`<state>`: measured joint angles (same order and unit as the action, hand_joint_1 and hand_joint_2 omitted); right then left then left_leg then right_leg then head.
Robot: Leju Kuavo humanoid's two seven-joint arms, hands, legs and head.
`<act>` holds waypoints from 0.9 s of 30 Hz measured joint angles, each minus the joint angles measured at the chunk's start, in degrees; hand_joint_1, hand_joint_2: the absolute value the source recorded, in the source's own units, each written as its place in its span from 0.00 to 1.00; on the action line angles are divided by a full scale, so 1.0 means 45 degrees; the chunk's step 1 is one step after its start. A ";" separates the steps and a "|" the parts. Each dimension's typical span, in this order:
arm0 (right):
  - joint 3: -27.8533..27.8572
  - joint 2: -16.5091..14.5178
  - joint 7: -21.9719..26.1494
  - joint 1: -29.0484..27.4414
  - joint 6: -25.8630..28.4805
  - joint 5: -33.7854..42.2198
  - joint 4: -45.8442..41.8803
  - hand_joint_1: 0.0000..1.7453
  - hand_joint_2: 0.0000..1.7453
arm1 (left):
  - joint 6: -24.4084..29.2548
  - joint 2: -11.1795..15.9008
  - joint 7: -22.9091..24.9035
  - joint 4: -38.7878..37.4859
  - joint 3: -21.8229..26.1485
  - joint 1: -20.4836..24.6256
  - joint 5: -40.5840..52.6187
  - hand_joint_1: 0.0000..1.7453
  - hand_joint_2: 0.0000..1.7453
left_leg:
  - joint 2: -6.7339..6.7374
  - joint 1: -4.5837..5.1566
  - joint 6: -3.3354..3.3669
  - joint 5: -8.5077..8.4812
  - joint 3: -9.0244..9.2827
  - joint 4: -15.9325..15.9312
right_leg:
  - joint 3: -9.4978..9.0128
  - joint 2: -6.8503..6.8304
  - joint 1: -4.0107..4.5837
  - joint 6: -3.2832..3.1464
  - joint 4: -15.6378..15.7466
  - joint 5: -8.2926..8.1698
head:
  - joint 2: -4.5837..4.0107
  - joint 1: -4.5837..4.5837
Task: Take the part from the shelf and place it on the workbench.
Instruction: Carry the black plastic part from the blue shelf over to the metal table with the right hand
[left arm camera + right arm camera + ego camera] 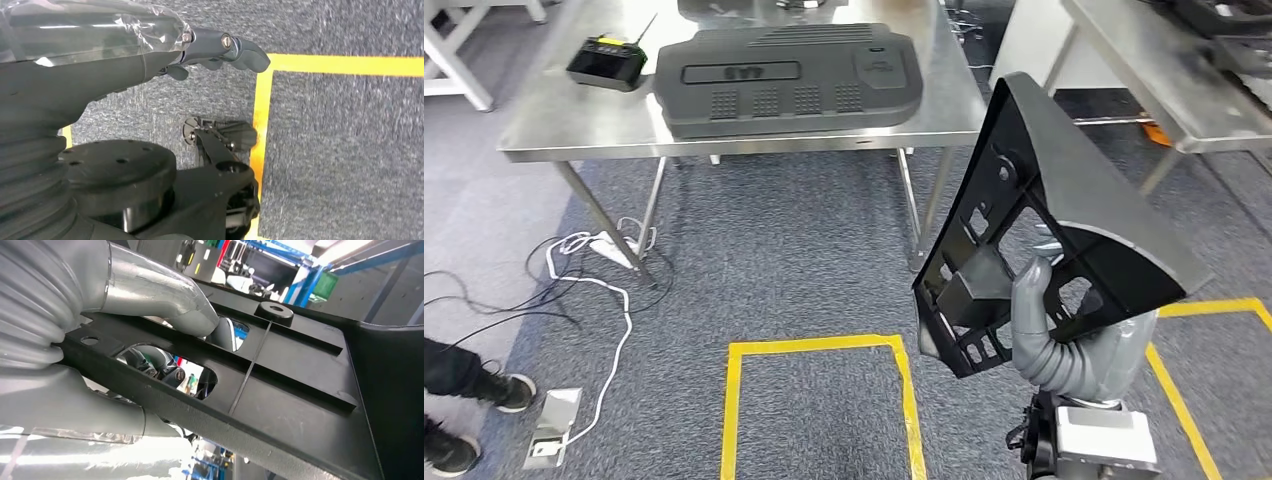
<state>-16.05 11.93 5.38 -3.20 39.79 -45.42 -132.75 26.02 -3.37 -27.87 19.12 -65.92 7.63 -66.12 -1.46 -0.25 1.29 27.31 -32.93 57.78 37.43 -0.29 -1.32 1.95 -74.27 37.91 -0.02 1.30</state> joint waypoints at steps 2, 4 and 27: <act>0.0000 0.0000 0.0000 -0.0007 -0.0001 0.0029 0.0000 1.00 1.00 | -0.0006 0.0000 0.0000 0.0000 0.0000 0.0000 0.0000 0.00 1.00 | -0.0277 0.0023 -0.0008 0.0040 0.0043 0.0045 | -0.0254 0.0090 0.0004 -0.0084 0.0961 -0.0904 | 0.0000 0.0058; 0.0000 0.0001 0.0006 -0.0005 0.0001 0.0064 0.0001 1.00 1.00 | -0.0025 -0.0002 0.0000 0.0000 0.0000 0.0010 0.0001 0.00 1.00 | -0.0535 0.0017 -0.0074 0.0097 0.0047 0.0118 | -0.0895 0.0482 0.0001 -0.0187 0.2632 -0.1730 | 0.0000 0.0130; 0.0053 -0.0066 0.0539 -0.0009 0.0002 0.0302 0.0004 1.00 1.00 | -0.0138 0.0005 0.0058 0.0000 -0.0004 0.0037 0.0025 0.00 1.00 | 0.0329 -0.0133 -0.0571 0.0058 -0.0019 0.0084 | -0.1741 -0.0210 0.0033 -0.0466 0.3719 -0.1664 | 0.0000 -0.0201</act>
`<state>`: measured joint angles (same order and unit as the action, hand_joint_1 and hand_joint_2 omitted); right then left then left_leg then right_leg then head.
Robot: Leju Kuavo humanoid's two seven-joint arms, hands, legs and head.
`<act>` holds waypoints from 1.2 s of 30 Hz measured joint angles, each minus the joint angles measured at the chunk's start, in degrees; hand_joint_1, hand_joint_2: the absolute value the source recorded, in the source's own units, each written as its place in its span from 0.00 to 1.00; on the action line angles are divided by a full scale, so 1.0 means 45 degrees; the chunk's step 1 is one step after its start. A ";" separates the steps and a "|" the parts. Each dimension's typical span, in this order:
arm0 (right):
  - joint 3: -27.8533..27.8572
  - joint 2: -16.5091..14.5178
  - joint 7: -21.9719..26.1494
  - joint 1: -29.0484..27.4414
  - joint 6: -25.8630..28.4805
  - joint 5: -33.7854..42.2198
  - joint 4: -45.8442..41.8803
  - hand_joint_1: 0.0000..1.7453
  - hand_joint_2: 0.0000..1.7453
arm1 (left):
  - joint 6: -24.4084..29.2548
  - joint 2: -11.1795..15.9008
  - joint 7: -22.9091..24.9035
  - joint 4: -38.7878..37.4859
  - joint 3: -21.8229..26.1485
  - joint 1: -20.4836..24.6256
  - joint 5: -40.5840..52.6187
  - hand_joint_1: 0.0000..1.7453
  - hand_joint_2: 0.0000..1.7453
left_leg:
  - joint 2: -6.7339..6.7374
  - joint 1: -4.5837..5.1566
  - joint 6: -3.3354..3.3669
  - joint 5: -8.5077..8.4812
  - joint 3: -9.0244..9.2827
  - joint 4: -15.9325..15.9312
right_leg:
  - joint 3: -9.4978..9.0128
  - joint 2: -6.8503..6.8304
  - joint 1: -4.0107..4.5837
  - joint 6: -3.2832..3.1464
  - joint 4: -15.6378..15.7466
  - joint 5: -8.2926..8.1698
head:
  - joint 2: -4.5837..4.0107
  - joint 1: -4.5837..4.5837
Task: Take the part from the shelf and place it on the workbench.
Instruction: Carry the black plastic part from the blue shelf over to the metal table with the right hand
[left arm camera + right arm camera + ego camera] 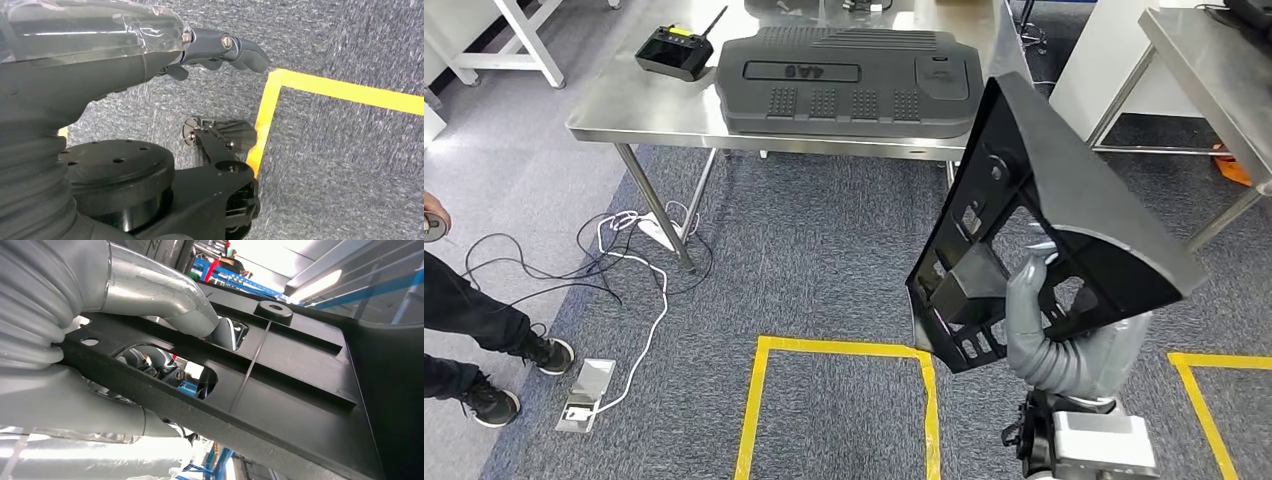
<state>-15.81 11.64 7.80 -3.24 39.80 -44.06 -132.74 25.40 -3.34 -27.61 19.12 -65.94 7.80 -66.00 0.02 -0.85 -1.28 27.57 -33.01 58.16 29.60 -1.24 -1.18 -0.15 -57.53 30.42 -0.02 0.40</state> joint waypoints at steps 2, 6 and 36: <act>0.0001 -0.0002 -0.0002 0.0001 0.0000 0.0010 0.0000 1.00 1.00 | 0.0000 0.0000 0.0000 0.0000 -0.0001 0.0004 -0.0004 0.00 1.00 | 0.0002 0.0001 0.0038 0.0017 0.0001 0.0001 | -0.0031 0.0002 0.0000 0.0095 0.0076 -0.0031 | 0.0000 0.0019; 0.0001 -0.0002 -0.0011 0.0017 0.0000 0.0045 0.0000 1.00 1.00 | 0.0000 0.0000 0.0000 0.0000 -0.0001 0.0005 -0.0028 0.00 1.00 | 0.0002 0.0004 0.0071 0.0034 0.0002 0.0007 | -0.0049 0.0002 -0.0001 0.0225 0.0129 -0.0044 | 0.0000 0.0023; 0.0001 0.0046 -0.0579 0.0127 0.0000 -0.0135 0.0010 1.00 1.00 | -0.2502 0.0313 -0.0345 0.0005 -0.0098 0.0046 0.0408 0.00 1.00 | -0.0001 0.0012 0.0082 0.0043 0.0060 -0.0002 | -0.0052 0.0001 0.0041 0.0268 0.0122 -0.0039 | 0.0000 0.0015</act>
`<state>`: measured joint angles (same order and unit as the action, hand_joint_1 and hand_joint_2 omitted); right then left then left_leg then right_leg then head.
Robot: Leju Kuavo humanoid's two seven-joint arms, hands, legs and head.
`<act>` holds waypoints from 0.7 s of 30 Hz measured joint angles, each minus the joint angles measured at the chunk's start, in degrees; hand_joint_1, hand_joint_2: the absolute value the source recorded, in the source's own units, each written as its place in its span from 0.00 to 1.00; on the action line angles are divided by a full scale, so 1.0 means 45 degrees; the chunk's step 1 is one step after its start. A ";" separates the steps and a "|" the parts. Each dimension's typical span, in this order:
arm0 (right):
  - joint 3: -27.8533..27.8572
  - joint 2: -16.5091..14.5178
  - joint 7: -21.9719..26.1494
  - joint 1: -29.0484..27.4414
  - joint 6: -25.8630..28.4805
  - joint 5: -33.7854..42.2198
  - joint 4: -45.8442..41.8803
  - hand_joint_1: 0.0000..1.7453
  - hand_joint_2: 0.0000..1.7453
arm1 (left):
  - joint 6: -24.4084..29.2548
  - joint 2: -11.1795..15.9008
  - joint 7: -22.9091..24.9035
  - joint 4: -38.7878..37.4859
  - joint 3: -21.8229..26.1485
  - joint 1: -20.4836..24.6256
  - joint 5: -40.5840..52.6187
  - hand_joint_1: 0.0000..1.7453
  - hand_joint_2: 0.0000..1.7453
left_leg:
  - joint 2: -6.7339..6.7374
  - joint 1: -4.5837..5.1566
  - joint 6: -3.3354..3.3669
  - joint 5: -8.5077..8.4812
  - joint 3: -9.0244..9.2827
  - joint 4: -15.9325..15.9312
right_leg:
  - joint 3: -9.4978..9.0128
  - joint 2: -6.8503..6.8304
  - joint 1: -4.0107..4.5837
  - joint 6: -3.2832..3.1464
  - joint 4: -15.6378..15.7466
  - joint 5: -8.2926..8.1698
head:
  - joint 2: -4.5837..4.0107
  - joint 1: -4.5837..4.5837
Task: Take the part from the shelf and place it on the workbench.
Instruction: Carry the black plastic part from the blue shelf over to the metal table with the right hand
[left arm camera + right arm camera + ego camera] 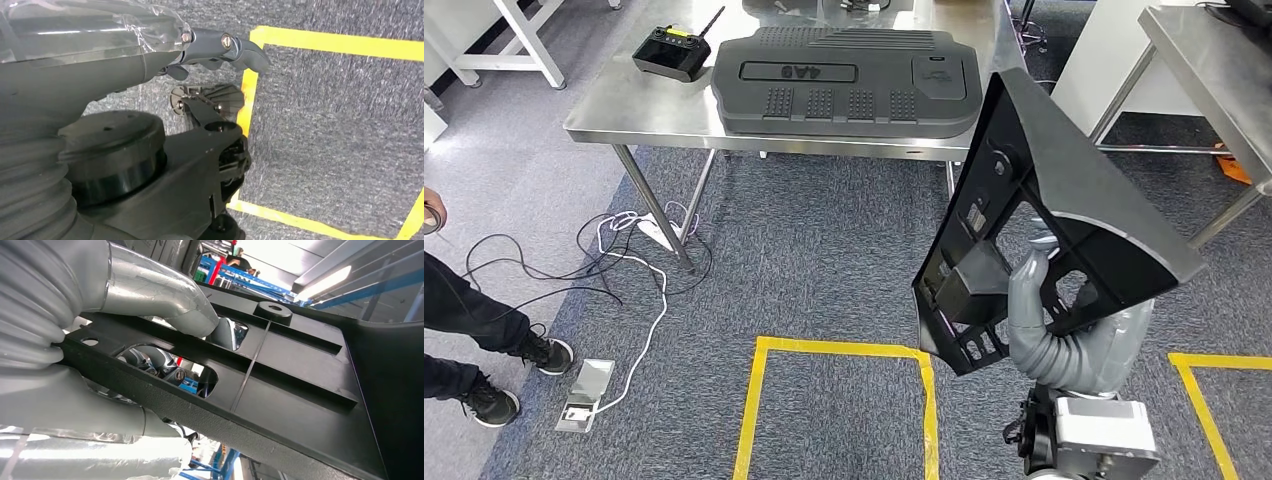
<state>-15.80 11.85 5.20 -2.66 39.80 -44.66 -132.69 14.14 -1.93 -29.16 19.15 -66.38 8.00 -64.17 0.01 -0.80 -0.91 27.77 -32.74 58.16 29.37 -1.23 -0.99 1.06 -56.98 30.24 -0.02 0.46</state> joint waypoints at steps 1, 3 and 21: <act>0.0000 0.0000 -0.0002 -0.0001 0.0000 -0.0025 0.0000 1.00 1.00 | -0.0013 0.0024 0.0000 0.0000 0.0000 0.0000 0.0007 0.00 1.00 | 0.0000 0.0013 0.0013 0.0009 -0.0002 0.0011 | -0.0001 0.0000 -0.0015 0.0012 0.0000 0.0001 | 0.0000 -0.0001; 0.0000 0.0000 -0.0019 -0.0005 0.0000 -0.0081 0.0000 1.00 1.00 | -0.0053 0.0064 0.0001 0.0000 -0.0001 0.0000 0.0034 0.00 1.00 | 0.0000 0.0044 0.0056 0.0036 -0.0010 0.0039 | -0.0008 -0.0005 -0.0054 0.0054 0.0003 0.0005 | 0.0000 -0.0001; -0.0001 0.0095 -0.0045 -0.0153 0.0000 -0.0127 0.0000 1.00 1.00 | -0.0206 0.0143 0.0017 0.0001 -0.0005 0.0099 0.0109 0.00 1.00 | -0.0198 -0.0147 -0.0208 0.0247 0.0350 -0.0086 | 0.0633 0.0358 -0.0108 0.0047 -0.0444 -0.0213 | 0.0000 0.0379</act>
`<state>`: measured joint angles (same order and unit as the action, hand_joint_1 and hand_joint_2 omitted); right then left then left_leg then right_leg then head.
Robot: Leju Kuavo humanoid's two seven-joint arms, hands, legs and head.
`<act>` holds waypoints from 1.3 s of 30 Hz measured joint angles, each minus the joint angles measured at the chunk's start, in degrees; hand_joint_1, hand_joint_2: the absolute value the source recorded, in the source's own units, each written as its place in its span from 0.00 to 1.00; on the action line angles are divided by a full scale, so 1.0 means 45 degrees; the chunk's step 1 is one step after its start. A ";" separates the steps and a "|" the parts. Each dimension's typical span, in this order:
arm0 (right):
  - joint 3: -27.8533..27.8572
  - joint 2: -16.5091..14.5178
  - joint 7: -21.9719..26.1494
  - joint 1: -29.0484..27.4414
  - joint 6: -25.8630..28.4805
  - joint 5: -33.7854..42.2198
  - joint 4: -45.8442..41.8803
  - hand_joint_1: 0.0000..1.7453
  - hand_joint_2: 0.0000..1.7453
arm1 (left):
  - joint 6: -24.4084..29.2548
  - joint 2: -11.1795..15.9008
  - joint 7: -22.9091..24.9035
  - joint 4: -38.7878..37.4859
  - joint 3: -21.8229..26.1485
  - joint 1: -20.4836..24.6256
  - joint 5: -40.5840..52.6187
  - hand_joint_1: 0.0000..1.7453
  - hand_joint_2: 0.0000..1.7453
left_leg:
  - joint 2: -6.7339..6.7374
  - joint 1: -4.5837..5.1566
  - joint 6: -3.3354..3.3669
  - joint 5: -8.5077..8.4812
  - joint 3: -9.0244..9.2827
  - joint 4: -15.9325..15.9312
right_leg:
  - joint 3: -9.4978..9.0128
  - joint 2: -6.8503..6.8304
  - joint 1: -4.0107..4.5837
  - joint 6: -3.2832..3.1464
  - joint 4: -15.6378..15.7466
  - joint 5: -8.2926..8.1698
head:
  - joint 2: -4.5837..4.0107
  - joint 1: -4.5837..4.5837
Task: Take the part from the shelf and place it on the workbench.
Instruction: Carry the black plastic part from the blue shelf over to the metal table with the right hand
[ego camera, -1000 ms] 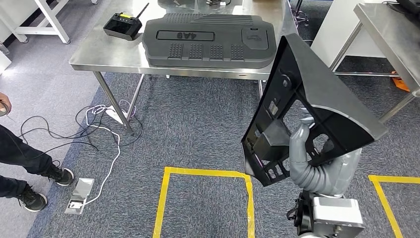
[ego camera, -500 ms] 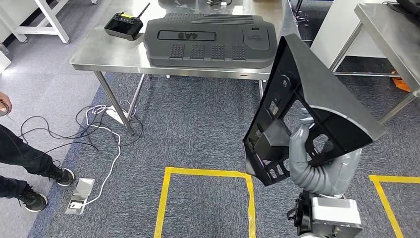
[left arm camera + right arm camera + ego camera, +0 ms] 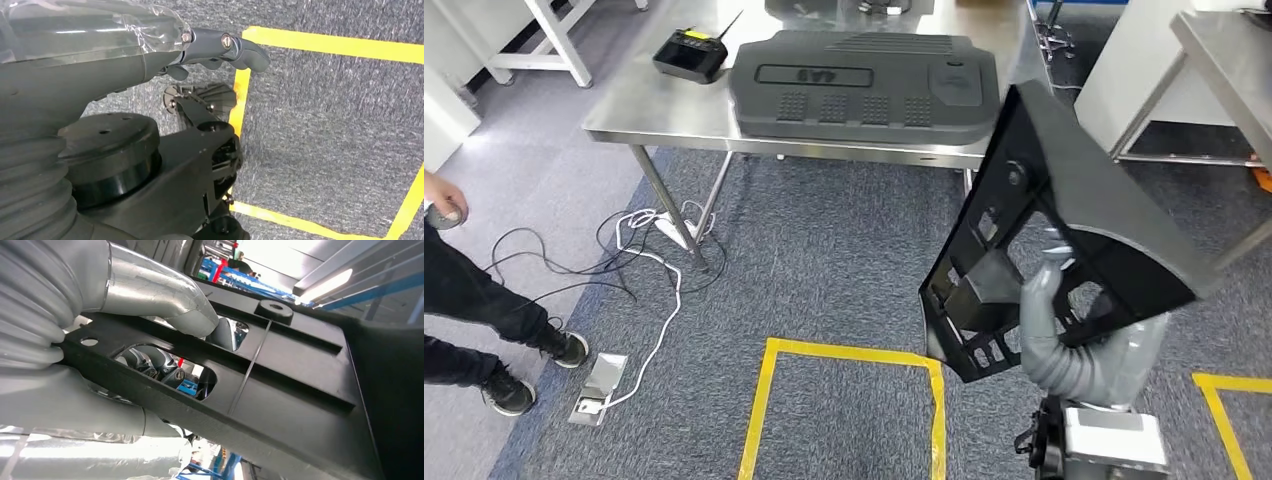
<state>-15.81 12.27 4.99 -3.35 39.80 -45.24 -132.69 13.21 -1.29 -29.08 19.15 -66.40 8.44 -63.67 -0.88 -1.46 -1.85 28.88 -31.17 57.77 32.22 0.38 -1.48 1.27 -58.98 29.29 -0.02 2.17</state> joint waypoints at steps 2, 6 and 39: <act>0.0000 0.0002 0.0018 0.0004 0.0000 -0.0001 0.0000 1.00 1.00 | -0.0002 0.0002 0.0002 0.0000 0.0000 0.0013 0.0001 0.00 1.00 | 0.0027 -0.0043 -0.0132 0.0196 -0.0042 0.0256 | -0.0035 -0.0037 -0.0006 -0.0192 0.0035 -0.0001 | 0.0000 -0.0097; -0.0002 0.0002 0.0042 0.0001 0.0000 -0.0001 0.0000 1.00 1.00 | -0.0011 0.0005 0.0002 -0.0001 -0.0001 0.0022 0.0013 0.00 1.00 | 0.0087 -0.0010 -0.0199 0.1537 -0.1508 0.3258 | -0.0101 -0.0150 0.0075 -0.0414 0.0063 0.0057 | 0.0000 -0.0389; -0.0023 0.0007 -0.0025 0.0066 0.0000 -0.0098 0.0000 1.00 1.00 | -0.0075 0.0073 -0.0017 -0.0001 -0.0005 0.0036 0.0268 0.00 1.00 | 0.0091 0.0189 0.0020 0.1325 -0.0826 0.2188 | -0.0024 -0.0152 0.0100 -0.0463 0.0182 -0.0097 | 0.0000 -0.0279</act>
<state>-15.91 12.31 4.88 -3.05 39.80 -45.68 -132.69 12.87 -0.96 -29.16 19.15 -66.42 8.61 -62.47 -0.47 -0.60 -1.76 34.84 -34.88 67.62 32.11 -0.30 -1.03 -0.81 -58.16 28.85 -0.02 0.91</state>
